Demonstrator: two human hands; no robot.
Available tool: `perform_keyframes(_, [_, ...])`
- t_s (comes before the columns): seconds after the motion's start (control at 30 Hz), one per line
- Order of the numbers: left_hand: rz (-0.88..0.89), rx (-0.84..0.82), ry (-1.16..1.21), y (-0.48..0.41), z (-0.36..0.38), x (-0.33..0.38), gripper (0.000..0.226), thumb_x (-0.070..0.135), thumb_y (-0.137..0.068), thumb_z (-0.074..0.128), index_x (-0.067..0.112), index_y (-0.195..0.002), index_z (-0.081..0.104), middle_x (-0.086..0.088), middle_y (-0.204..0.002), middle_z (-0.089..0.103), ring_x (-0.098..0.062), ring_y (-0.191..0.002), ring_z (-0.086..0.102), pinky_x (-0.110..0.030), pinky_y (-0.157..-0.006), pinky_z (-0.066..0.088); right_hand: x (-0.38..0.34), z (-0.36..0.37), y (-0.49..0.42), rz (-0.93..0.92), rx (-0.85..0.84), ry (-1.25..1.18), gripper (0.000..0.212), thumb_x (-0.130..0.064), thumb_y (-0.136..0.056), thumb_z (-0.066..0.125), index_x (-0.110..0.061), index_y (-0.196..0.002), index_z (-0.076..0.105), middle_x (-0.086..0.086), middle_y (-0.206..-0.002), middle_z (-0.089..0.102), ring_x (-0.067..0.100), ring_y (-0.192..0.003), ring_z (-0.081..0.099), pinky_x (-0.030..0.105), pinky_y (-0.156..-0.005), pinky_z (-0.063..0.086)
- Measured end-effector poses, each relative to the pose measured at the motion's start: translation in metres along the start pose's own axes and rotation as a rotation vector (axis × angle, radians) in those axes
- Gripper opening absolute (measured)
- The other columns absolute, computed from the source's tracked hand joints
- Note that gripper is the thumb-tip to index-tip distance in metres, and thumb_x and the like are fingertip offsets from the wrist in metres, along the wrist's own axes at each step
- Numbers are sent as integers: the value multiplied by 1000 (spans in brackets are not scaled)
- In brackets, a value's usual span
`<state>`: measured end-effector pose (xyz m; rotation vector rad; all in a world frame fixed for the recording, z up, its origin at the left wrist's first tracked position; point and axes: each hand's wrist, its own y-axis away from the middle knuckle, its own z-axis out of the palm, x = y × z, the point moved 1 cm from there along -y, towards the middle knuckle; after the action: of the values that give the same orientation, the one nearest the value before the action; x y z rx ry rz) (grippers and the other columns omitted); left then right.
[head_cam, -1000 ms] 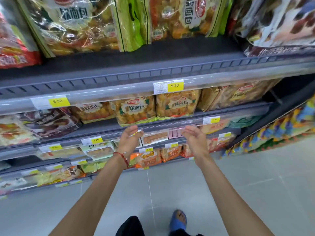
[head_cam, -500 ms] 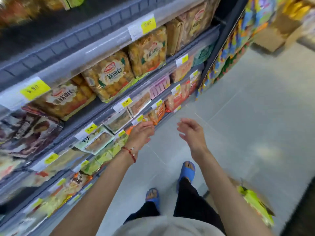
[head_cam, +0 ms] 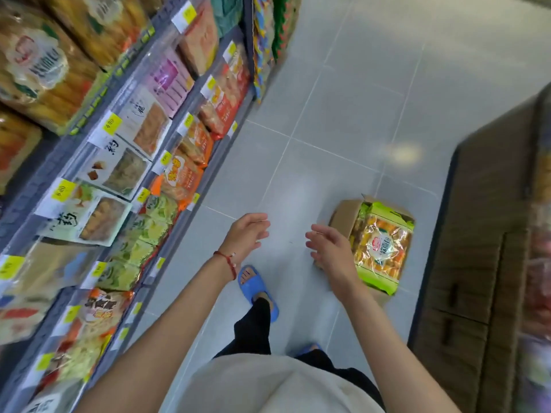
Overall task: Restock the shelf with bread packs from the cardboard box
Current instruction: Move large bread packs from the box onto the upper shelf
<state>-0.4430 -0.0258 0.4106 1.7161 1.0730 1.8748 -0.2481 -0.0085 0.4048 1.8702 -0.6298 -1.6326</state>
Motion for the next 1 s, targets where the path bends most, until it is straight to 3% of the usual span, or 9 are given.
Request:
perform_keyframes(0.17, [-48,-122,-167,47,94,-75,24,18,-98,58,15,-122,63,-4,-116,66,-15,-96,64,-30,-88,46,80,-93,47,33,103,-87,18,-16,-96,67,-20,-114,68,5,-106,73,17,-94,68,33,-86,55])
perform_keyframes(0.3, [-107,-207,-209,94,167,-130,27,14,-99,56,10,-126,60,-5,-112,63,-19,-95,62,-24,-74,44,135,-164,88,71,141,-86,12,-18,-97,66,-24,-107,69,6,-106,72,16,-91,66,28,-81,49])
perform_keyframes(0.5, [-112,-256,-236,120,237,-168,18,16,-99,57,17,-116,61,-3,-109,65,-15,-90,64,-25,-77,46,173,-251,110,110,210,-103,21,-17,-98,64,-15,-119,68,6,-108,71,16,-96,66,32,-87,50])
perform_keyframes(0.6, [-113,-246,-234,111,262,-171,20,15,-97,60,16,-117,63,-4,-106,65,-15,-90,63,-28,-82,46,175,-282,96,121,204,-88,18,-21,-99,64,-19,-117,68,6,-114,71,19,-105,66,33,-92,51])
perform_keyframes(0.77, [-178,-199,-197,55,319,-164,21,18,-97,59,14,-118,64,-6,-113,66,-14,-93,64,-24,-75,46,149,-330,22,151,186,4,24,-22,-101,62,-18,-125,64,0,-116,67,13,-105,65,26,-85,52])
perform_keyframes(0.9, [-225,-147,-157,37,342,-160,9,12,-98,55,14,-101,63,-7,-107,63,-12,-83,61,-15,-60,47,137,-338,3,134,134,68,21,-20,-101,61,-20,-122,64,-2,-112,66,13,-103,65,30,-91,53])
perform_keyframes(1.0, [-257,-123,-164,12,376,-154,19,3,-96,56,17,-83,63,-7,-94,59,-15,-79,58,-5,-47,43,122,-360,-35,130,73,144,22,-23,-100,63,-22,-122,65,1,-112,68,10,-97,66,29,-88,52])
